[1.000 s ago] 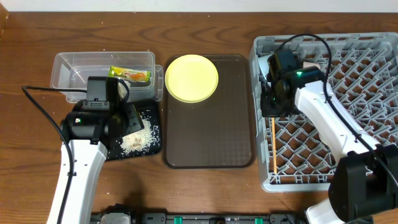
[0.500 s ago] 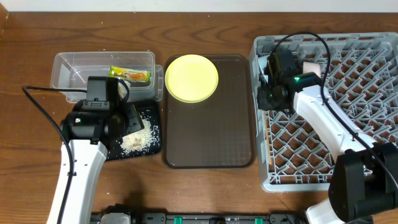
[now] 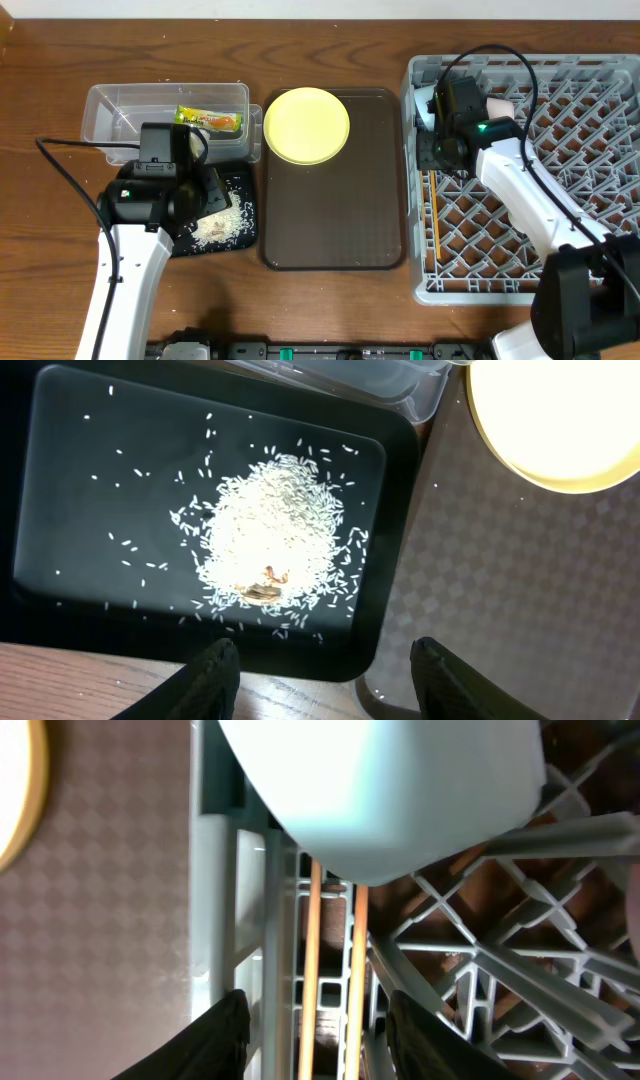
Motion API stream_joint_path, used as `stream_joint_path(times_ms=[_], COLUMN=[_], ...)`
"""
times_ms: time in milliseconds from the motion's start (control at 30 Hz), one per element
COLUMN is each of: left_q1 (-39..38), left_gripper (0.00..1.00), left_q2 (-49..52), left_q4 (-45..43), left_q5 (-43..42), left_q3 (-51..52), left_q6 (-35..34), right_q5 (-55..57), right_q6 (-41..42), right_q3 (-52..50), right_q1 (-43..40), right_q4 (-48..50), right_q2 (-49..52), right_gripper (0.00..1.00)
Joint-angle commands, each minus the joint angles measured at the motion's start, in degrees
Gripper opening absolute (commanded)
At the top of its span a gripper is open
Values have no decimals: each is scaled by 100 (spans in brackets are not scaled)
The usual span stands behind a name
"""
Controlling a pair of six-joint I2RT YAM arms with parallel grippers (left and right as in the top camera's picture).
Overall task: Sort waste into correct bins and load items into the dishwasher rack
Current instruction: 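Reach the right gripper to the yellow plate and grip its rim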
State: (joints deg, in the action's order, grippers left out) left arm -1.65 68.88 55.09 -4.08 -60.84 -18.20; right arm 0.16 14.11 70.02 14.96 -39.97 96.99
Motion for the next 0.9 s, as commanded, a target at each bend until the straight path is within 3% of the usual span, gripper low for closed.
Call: stream_joint_path(times_ms=[0,300,567,867], left_q1=[2,2,2,2], left_gripper=[58,59,58,58], left_q2=[-42,-42,-42,-42], left_q4=[-4,-7,-7,-2], left_q5=[70,70,70,70], left_q3=[39,39,39,39], left_q6=[-11,-11,-11,-11], right_q5=[-555,-782,17,439], right_q6=[-35,-308,-299,-85], right_q3=[297,293,295,295], right_q1=[238,1108,1648,1768], right_q4=[448,1996,3316,3812], right_q2=[-459,-302,1034,2175], right_gripper=[53,61,61,59])
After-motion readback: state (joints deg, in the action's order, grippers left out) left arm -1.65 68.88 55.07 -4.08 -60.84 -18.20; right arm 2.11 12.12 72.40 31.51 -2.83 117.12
